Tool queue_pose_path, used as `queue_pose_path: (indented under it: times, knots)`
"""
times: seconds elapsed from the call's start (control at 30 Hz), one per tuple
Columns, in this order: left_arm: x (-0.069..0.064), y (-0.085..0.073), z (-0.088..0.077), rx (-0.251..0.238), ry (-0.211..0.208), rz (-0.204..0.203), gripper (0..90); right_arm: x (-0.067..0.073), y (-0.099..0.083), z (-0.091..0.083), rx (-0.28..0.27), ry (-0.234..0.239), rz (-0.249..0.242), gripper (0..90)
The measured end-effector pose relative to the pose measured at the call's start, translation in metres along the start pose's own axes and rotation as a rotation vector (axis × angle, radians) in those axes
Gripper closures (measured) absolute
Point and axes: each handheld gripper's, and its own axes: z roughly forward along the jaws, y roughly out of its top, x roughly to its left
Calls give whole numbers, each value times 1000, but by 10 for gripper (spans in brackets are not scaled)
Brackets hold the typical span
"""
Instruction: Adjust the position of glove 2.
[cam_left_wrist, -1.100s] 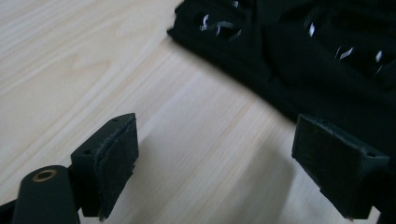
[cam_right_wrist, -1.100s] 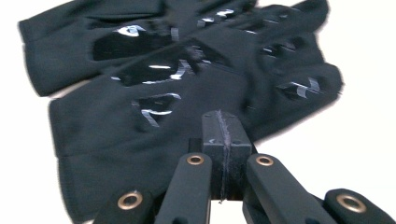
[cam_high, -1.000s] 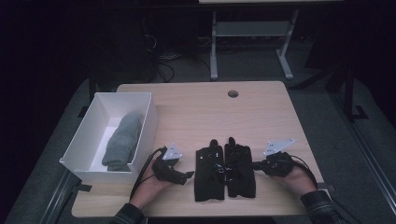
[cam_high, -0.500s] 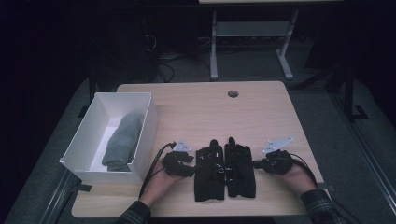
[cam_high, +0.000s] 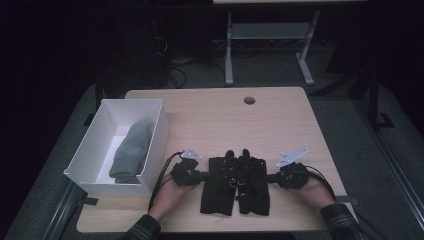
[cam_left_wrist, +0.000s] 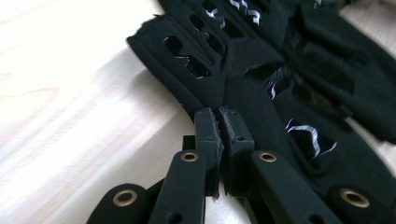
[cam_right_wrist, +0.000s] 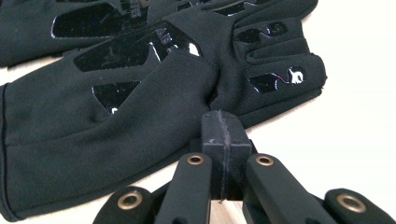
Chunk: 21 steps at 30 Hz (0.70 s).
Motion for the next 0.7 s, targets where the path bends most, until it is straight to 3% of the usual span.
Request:
queue_pose_path:
  times: [0.13,0.3,0.4,0.6,0.7]
  knots:
    - [4,3,-10,-42,-33,-30,889,2,2,3,-2,5,-14,900]
    - [3,5,-13,-37,-33,-26,891,3,3,5,4,16,-20,900]
    - [3,7,-14,-48,-57,-32,892,4,4,5,3,16,-18,900]
    - [-1,17,-31,-134,-120,-55,894,7,6,8,1,29,-28,900]
    - [-1,19,-33,-144,-121,-47,894,8,7,9,2,29,-41,900]
